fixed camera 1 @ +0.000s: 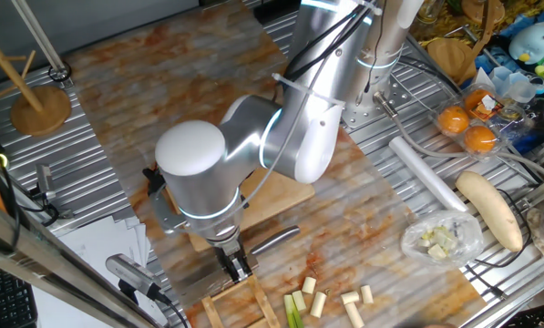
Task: Chop the scallions
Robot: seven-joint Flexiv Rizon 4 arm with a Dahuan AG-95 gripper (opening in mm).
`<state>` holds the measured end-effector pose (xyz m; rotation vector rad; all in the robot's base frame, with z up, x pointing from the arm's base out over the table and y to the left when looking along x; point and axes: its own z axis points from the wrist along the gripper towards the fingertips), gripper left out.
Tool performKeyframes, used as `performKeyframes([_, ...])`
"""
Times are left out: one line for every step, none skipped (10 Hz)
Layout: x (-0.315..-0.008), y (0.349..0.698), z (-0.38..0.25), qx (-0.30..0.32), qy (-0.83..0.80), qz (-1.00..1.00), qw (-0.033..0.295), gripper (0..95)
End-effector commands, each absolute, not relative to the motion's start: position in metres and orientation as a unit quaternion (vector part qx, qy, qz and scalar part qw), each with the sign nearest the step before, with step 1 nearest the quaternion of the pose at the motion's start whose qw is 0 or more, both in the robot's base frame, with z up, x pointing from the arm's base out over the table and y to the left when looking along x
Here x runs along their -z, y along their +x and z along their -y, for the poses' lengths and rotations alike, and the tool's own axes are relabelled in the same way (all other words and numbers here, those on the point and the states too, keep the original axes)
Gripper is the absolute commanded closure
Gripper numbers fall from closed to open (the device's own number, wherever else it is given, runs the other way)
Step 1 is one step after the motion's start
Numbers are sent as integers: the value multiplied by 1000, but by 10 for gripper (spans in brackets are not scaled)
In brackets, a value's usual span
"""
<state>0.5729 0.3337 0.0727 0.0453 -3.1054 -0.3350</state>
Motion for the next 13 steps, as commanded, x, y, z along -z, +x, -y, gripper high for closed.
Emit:
performKeyframes([-71, 571, -331, 92, 22, 995, 14, 950])
performKeyframes([-71, 571, -331, 84, 23, 996, 14, 950])
performKeyframes([-71, 571, -330, 77, 22, 997, 13, 950])
performKeyframes([-69, 569, -328, 75, 22, 997, 13, 950])
performKeyframes([-66, 566, -324, 71, 22, 997, 12, 950])
performKeyframes([-64, 562, -321, 69, 24, 997, 11, 950])
performKeyframes([-62, 558, -317, 62, 25, 998, 11, 950])
performKeyframes([-61, 555, -314, 56, 26, 998, 10, 950])
performKeyframes([-61, 554, -313, 56, 28, 998, 10, 950])
performKeyframes([-61, 553, -313, 55, 28, 998, 11, 950])
performKeyframes([-61, 553, -313, 55, 26, 998, 10, 950])
performKeyframes([-62, 554, -313, 55, 26, 998, 10, 950])
performKeyframes([-62, 555, -314, 55, 25, 998, 10, 950])
